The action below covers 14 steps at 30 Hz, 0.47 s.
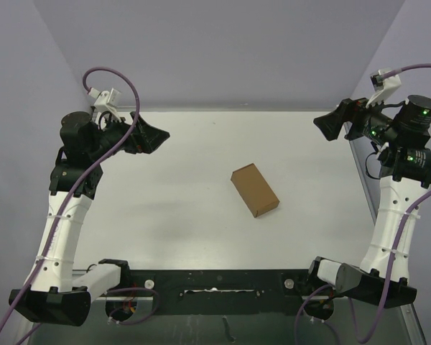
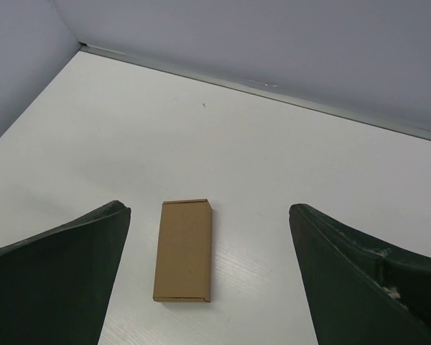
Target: Fold the paper box
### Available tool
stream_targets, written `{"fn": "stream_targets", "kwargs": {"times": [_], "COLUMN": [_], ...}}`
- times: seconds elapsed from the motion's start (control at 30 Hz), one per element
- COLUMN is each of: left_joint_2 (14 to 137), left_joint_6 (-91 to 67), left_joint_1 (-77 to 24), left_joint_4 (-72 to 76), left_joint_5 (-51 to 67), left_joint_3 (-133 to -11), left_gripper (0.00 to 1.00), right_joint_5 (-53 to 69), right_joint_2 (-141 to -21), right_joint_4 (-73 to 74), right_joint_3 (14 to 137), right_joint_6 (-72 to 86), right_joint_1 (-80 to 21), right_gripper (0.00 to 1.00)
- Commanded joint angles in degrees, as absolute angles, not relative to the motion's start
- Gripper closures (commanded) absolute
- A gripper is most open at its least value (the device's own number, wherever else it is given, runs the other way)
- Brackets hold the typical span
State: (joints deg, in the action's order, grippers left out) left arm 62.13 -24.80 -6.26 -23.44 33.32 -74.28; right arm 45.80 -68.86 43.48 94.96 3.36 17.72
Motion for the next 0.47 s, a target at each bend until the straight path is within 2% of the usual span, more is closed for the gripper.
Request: {"fn": "stream_targets", "kwargs": {"times": [0.0,0.43], "left_joint_2": [61.27,61.29], "left_joint_6": [-23.99,-23.64], "left_joint_1": [-5.89,-5.89], "left_joint_4": [-21.88,-21.98], "left_joint_5": [34.28,34.19], "left_joint_3": [-75.06,-74.82], "left_gripper": [0.02,0.02], "right_joint_5": [45.36,45.86], "right_joint_2": [-67.25,-67.25], "right_joint_4": [41.48,40.79], "right_joint_3": [95.54,94.97], "right_joint_6": [3.98,3.22], "right_joint_1": [18.21,18.52], "right_gripper": [0.02,0.02]}}
